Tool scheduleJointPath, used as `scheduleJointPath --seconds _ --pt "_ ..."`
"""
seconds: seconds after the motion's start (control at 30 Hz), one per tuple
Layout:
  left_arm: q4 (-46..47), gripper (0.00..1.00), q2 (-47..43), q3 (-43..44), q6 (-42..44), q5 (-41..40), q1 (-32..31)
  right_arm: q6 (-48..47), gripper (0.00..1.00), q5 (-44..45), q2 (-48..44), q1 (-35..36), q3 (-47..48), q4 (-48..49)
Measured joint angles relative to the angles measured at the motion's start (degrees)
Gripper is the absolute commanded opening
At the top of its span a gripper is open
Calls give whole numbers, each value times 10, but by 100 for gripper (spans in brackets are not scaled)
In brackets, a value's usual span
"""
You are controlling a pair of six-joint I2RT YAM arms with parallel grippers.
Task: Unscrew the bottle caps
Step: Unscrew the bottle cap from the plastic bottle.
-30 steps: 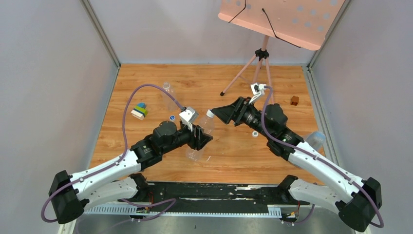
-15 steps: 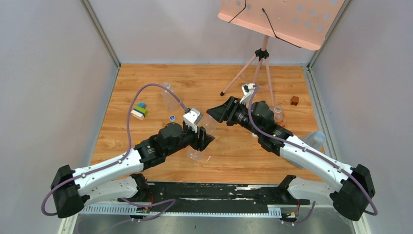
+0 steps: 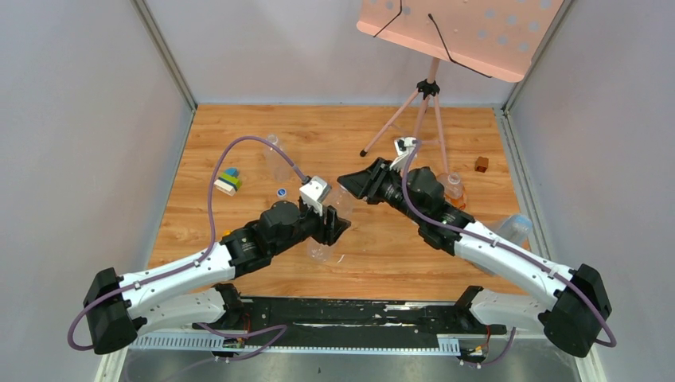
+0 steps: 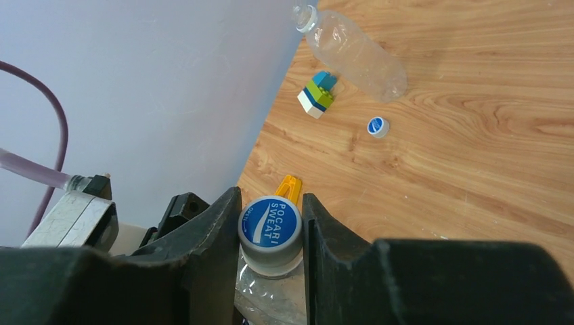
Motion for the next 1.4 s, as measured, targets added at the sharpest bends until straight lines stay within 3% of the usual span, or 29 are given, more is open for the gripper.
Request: scheduleJointPath --seconds 0.23,0.63,0.87,0.97,1.0,1.03,1.07,1.1,1.23,1.4 --pt "10 0 -2 -4 7 30 4 0 0 -22 -33 -4 -87 131" --pt "188 0 -28 -78 -71 307 83 19 0 -195 -51 -43 -188 415" --pt "267 0 -40 -83 -108 410 90 90 0 -345 1 -75 -186 630" --pt "274 0 -41 -86 -118 433 91 115 0 -383 19 -84 -184 672" --pt "277 0 -41 -87 -121 440 91 120 13 -396 21 -86 -182 679" --pt "282 0 -41 -88 -123 447 91 122 34 -409 22 -87 -178 684" --pt "285 0 -41 -88 -125 453 91 123 50 -414 22 -87 -176 685" --pt "287 0 -41 -88 -127 456 91 121 58 -416 20 -87 -172 680" --pt "272 0 -50 -86 -113 440 107 89 73 -395 -47 -88 -172 569" --pt "165 0 -91 -54 -58 361 123 7 75 -293 -187 -85 -136 321"
